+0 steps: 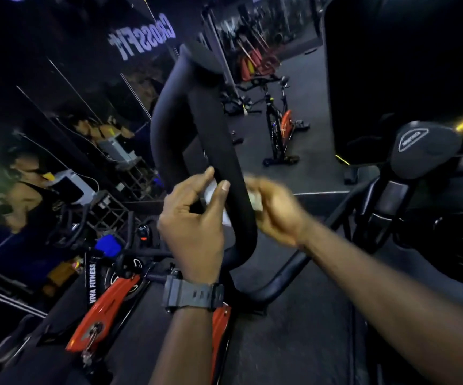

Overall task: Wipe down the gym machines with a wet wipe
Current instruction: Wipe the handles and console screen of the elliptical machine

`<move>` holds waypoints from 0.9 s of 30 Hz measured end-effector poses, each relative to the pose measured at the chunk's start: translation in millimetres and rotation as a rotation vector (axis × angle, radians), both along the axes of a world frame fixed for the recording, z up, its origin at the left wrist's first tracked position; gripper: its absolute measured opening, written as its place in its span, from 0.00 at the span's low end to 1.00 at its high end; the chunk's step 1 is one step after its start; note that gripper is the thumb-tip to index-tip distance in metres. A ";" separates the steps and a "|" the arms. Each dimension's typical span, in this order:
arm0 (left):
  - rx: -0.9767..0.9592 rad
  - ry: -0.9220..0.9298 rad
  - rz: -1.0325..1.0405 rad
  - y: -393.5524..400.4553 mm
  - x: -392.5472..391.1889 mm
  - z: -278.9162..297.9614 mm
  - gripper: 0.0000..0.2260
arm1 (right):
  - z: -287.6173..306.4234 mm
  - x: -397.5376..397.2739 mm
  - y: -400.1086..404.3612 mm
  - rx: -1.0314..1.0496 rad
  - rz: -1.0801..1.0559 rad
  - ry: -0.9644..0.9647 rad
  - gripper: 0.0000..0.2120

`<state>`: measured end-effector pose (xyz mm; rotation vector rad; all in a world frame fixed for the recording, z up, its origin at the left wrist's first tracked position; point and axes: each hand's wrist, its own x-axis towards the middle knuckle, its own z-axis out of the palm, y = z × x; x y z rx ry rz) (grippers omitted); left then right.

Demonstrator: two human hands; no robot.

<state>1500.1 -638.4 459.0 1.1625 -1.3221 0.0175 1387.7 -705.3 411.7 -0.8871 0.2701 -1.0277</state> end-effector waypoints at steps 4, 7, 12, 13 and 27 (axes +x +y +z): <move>0.043 0.036 -0.078 2.2 7.4 -10.5 0.14 | -43.9 -1.6 41.4 -0.009 -0.043 0.056 0.15; 0.071 0.092 -0.138 0.2 7.2 -12.8 0.14 | 0.0 -4.4 15.7 -0.076 -0.180 0.009 0.18; 0.085 0.129 -0.196 4.0 14.1 -20.4 0.13 | -24.0 -3.0 44.5 -0.558 -0.642 0.423 0.21; 0.101 0.131 -0.201 4.9 15.5 -25.0 0.13 | -42.1 -4.0 56.0 -0.680 -0.821 0.548 0.19; 0.167 0.498 -0.254 8.9 6.7 -28.9 0.07 | 124.7 -2.9 -7.6 -1.758 -1.467 1.101 0.12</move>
